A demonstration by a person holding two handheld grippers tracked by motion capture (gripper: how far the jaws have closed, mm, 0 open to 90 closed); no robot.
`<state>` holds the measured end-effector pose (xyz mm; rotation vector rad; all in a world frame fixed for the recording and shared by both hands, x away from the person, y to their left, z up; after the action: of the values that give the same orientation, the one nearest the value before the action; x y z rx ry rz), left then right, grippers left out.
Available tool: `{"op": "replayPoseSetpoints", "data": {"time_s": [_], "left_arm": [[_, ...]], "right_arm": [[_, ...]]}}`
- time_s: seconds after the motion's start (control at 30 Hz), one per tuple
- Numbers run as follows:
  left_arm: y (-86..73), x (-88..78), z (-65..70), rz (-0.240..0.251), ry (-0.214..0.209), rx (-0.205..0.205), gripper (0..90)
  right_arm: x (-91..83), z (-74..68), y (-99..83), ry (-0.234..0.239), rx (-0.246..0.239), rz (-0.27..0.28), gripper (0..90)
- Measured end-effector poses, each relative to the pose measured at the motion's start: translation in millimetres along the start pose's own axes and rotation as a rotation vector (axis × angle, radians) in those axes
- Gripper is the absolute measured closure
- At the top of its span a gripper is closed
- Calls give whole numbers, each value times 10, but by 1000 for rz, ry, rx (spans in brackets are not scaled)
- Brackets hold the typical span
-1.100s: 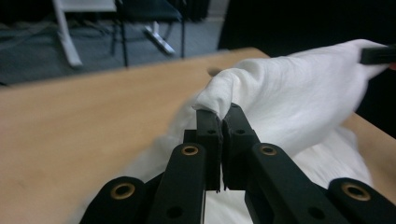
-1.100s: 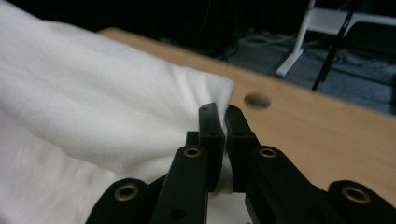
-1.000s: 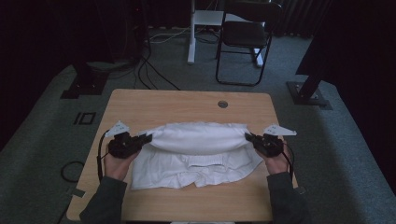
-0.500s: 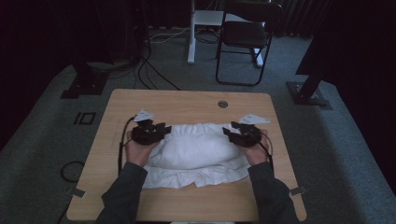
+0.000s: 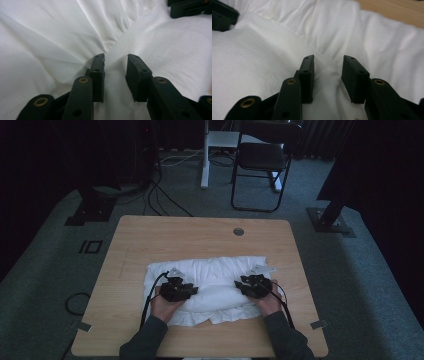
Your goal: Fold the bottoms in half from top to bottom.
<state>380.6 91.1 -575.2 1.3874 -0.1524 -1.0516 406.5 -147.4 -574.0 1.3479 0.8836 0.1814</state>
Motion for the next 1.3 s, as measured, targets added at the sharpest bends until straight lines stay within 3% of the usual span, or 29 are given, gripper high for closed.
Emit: {"op": "replayPoseSetpoints", "data": {"time_s": [0.03, 0.07, 0.1, 0.17, 0.2, 0.23, 0.27, 0.3, 0.33, 0.43, 0.5, 0.53, 0.63, 0.67, 0.7, 0.73, 0.77, 0.8, 0.83, 0.87, 0.93, 1.03, 1.07, 1.1, 1.3], "left_arm": [[0, 0, 0, 0, 0, 0, 651], [16, -156, 49, 56, -4, 2, 631], [16, -156, 49, 56, -4, 2, 624], [18, -284, 49, 87, 14, -3, 621], [-5, -357, 28, 91, 39, -3, 622], [-49, -396, 3, 74, 63, 4, 624], [-173, -416, -58, 19, 121, 29, 633], [-173, -416, -58, 19, 121, 29, 633], [-343, -389, -141, -42, 167, 35, 633], [-433, -354, -211, -38, 178, 22, 639], [-416, -347, -242, -38, 192, 17, 648], [-382, -310, -283, -40, 231, 57, 647], [-330, -275, -377, -29, 255, 44, 633], [-257, -259, -492, -25, 297, 31, 598], [-257, -259, -492, -25, 297, 31, 559], [-174, -261, -627, -19, 356, 24, 502], [-174, -261, -627, -19, 356, 24, 448], [-121, -279, -746, -16, 414, 9, 448], [-121, -279, -746, -16, 414, 9, 346], [-80, -306, -847, -7, 441, -32, 346], [-45, -405, -1034, 21, 546, -62, 144], [-77, -433, -1102, 6, 562, -95, 87], [-151, -426, -1177, -41, 599, -110, 87], [-176, -425, -1199, -43, 601, -112, 24], [-226, -397, -1267, -44, 623, -128, 1]], "right_arm": [[0, 0, 0, 0, 0, 0, 617], [-142, 9, 22, -28, -5, 54, 623], [-142, 9, 22, -28, -5, 54, 623], [-302, -5, 41, -44, -28, 105, 626], [-327, -8, 33, -46, -29, 103, 628], [-362, -11, -11, -43, -35, 84, 628], [-366, -4, -133, -53, -52, 27, 627], [-366, -4, -133, -53, -52, 27, 627], [-334, 5, -266, -58, -43, -13, 620], [-278, -3, -364, -41, -25, -28, 615], [-226, -1, -390, -32, -8, -27, 612], [-186, 12, -375, -19, 9, -28, 604], [-125, 29, -352, -14, 19, -20, 603], [-55, 44, -322, -13, 45, -13, 603], [-55, 44, -322, -13, 45, -13, 603], [20, 39, -284, -15, 51, -11, 603], [20, 39, -284, -15, 51, -11, 603], [46, 39, -272, -16, 52, -11, 602], [97, 41, -246, -17, 59, -9, 602], [97, 41, -246, -17, 59, -9, 602], [200, 56, -196, -19, 72, -8, 602], [210, 59, -191, -20, 75, -6, 602], [231, 64, -182, -21, 75, -5, 602], [251, 63, -173, -21, 82, -3, 602], [268, 68, -171, -15, 91, 2, 601]]}}
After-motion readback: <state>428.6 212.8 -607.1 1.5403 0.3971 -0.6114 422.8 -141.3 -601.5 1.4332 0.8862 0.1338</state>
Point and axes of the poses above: each handheld gripper's, and its own axes: x roughly forward along the jaws, y roughly out of its top, z roughly to its right, the point moved 7 cm from there along x, roughly forward along the jaws, and after that the axes turned 12 degrees about z, right-handed, at the moved point
